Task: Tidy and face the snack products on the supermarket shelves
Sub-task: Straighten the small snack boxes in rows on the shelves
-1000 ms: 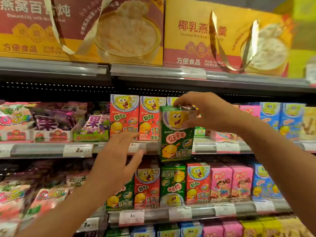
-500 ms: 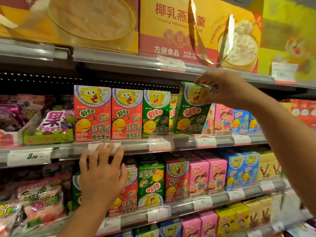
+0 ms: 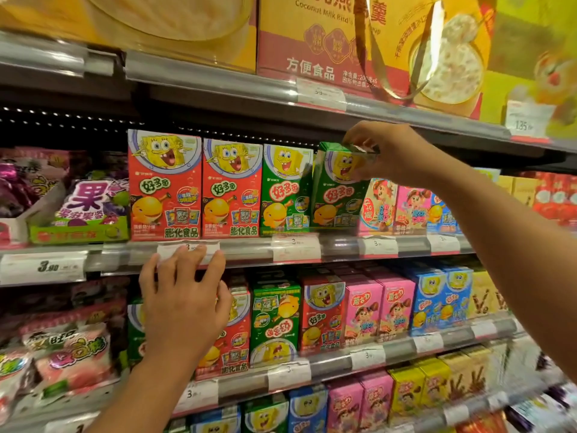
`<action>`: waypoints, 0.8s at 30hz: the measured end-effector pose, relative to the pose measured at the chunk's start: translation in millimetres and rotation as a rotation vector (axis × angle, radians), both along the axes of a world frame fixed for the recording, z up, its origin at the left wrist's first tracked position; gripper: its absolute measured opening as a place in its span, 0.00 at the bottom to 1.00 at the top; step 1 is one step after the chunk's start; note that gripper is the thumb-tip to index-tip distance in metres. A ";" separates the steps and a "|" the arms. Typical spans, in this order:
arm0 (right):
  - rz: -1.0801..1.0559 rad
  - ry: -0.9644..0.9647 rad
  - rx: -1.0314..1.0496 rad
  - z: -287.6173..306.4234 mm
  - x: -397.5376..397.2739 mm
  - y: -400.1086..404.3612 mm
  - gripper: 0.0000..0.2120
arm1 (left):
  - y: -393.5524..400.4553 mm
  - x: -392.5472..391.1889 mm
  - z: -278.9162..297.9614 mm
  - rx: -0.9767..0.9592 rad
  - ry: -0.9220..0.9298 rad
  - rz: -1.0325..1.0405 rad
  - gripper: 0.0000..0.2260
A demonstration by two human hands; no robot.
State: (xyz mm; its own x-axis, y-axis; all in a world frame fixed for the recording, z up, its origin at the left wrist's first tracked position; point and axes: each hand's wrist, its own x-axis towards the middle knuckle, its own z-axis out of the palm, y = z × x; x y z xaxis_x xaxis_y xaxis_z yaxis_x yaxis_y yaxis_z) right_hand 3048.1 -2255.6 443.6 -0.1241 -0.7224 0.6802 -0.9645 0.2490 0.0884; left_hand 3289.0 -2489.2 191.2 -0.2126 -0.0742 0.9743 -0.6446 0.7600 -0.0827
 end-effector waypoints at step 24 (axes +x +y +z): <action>0.164 0.051 -0.341 -106.0 39.9 27.4 0.08 | -2.4 1.0 -1.1 -0.010 0.011 -0.020 0.17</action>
State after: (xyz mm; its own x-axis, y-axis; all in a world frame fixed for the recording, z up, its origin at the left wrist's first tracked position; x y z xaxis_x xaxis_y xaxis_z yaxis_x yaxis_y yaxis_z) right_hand 3088.0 -2228.3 337.6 0.0142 -0.4606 0.8875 -0.9904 0.1156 0.0758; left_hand 3290.0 -2491.7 190.1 -0.2028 -0.0599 0.9774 -0.6299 0.7722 -0.0833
